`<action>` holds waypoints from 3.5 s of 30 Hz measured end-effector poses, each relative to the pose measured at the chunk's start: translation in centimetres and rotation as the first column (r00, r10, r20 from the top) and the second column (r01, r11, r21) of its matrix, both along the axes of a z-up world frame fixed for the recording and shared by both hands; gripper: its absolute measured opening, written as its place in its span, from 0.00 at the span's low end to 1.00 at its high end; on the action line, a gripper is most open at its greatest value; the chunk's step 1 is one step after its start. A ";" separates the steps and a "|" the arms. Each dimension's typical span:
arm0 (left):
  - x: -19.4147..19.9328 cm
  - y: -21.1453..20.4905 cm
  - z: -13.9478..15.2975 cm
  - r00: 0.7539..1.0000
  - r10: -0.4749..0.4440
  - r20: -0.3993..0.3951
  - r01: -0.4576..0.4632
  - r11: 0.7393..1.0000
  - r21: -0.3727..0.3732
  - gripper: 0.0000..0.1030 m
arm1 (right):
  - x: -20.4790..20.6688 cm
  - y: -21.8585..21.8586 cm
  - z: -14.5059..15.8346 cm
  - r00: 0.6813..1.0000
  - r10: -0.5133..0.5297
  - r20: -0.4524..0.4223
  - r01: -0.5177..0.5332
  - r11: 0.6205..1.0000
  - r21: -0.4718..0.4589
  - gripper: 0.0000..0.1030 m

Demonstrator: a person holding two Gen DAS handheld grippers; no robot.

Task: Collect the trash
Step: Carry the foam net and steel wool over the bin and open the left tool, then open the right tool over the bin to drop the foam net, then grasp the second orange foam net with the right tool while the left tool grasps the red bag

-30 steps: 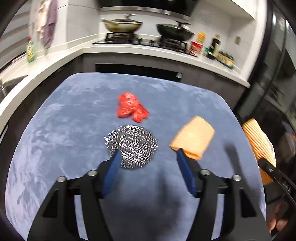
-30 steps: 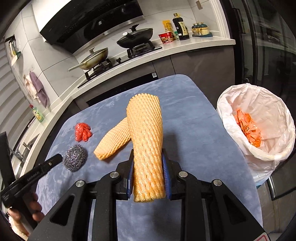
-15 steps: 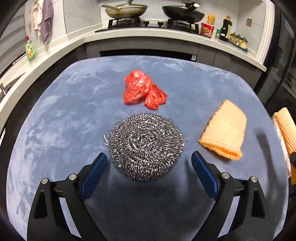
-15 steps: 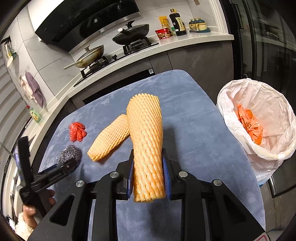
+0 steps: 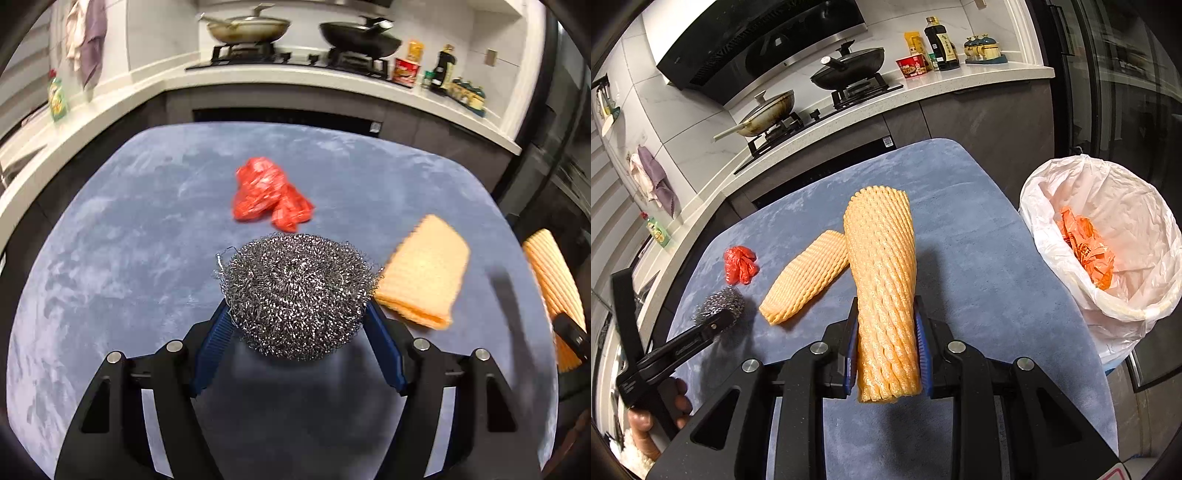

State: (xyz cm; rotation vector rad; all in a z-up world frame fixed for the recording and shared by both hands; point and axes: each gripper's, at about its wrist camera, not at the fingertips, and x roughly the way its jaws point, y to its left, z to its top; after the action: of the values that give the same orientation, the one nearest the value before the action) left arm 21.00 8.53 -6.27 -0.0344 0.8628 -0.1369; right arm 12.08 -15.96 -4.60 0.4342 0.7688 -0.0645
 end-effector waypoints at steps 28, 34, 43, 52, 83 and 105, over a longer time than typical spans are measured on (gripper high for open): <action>-7.5 -20.0 4.8 0.872 -0.486 0.058 0.489 0.867 -0.095 0.64 | -5.8 -13.8 0.6 0.956 -0.293 0.018 0.293 0.956 -0.012 0.24; -6.9 -24.7 4.3 0.821 -0.570 0.026 0.568 0.813 -0.125 0.64 | -6.4 -17.1 0.0 0.942 -0.335 -0.001 0.335 0.942 -0.024 0.24; -5.3 -30.9 3.1 0.766 -0.642 -0.015 0.634 0.760 -0.141 0.65 | -6.2 -20.7 -1.0 0.929 -0.369 -0.032 0.368 0.929 -0.039 0.25; -4.3 -34.6 1.6 0.726 -0.686 -0.041 0.678 0.725 -0.123 0.67 | -5.9 -23.4 -2.2 0.918 -0.393 -0.048 0.392 0.920 -0.031 0.29; -1.9 -28.7 2.9 0.843 -0.537 0.035 0.538 0.840 -0.075 0.75 | -4.7 -19.9 2.0 0.940 -0.337 0.060 0.341 0.937 -0.071 0.59; 2.0 -12.4 4.0 0.972 -0.225 0.062 0.229 0.971 -0.070 0.79 | 1.1 -4.9 3.5 0.997 -0.062 0.053 0.065 0.996 -0.055 0.64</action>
State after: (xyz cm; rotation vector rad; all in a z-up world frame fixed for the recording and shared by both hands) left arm 23.01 -3.87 -2.29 -0.0039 0.8060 -0.3841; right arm 13.15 -20.84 -1.07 0.4050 0.7007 -0.1340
